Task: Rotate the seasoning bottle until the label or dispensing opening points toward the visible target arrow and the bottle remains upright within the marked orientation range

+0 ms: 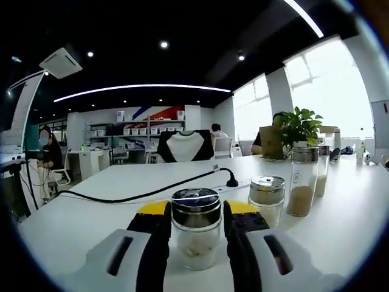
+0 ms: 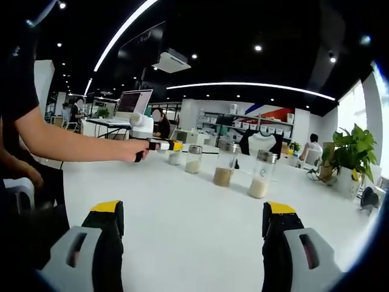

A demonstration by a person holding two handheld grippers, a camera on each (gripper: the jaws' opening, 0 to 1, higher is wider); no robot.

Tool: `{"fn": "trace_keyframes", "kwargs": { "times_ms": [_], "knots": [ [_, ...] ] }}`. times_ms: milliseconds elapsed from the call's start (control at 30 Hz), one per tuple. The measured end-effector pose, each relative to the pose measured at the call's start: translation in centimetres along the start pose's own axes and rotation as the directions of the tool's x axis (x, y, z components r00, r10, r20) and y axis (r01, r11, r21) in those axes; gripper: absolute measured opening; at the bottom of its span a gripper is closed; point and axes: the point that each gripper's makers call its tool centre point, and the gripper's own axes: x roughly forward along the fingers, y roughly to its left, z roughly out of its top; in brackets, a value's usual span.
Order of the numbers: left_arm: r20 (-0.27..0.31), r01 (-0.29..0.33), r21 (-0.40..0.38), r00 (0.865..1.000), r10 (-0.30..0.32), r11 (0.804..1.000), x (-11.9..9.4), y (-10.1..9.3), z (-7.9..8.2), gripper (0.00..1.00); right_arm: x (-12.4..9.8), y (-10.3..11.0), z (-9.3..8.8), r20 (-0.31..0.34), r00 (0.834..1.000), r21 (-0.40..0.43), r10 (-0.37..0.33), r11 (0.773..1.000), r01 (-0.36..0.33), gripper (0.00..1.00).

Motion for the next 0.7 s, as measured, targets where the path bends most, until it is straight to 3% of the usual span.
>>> {"fn": "trace_keyframes", "kwargs": {
  "times_ms": [233, 400, 533, 700],
  "knots": [
    [-0.013, 0.018, -0.021, 1.000, -0.019, 1.000, -0.2, 0.1, 0.6, 0.33, -0.5, 0.2, -0.2, -0.002, 1.000, 0.024, 0.003, 1.000, -0.003, 0.95],
    [-0.030, 0.070, 0.021, 0.997, -0.069, 0.997, -0.7, -0.6, 0.3, 0.32, -0.6, 0.3, -0.1, 0.003, 1.000, 0.028, -0.002, 1.000, 0.002, 0.94],
    [0.057, 0.058, 0.108, 0.996, -0.064, 0.992, -1.4, -0.9, 2.0, 0.32, -0.4, 0.6, 0.1, 0.011, 1.000, 0.054, 0.015, 0.998, -0.016, 0.94],
    [0.083, 0.163, -0.005, 0.983, -0.162, 0.987, -2.0, -2.7, 3.5, 0.32, -0.5, 0.7, 0.5, 0.027, 0.999, 0.065, 0.018, 0.998, -0.019, 0.93]
  ]
}}
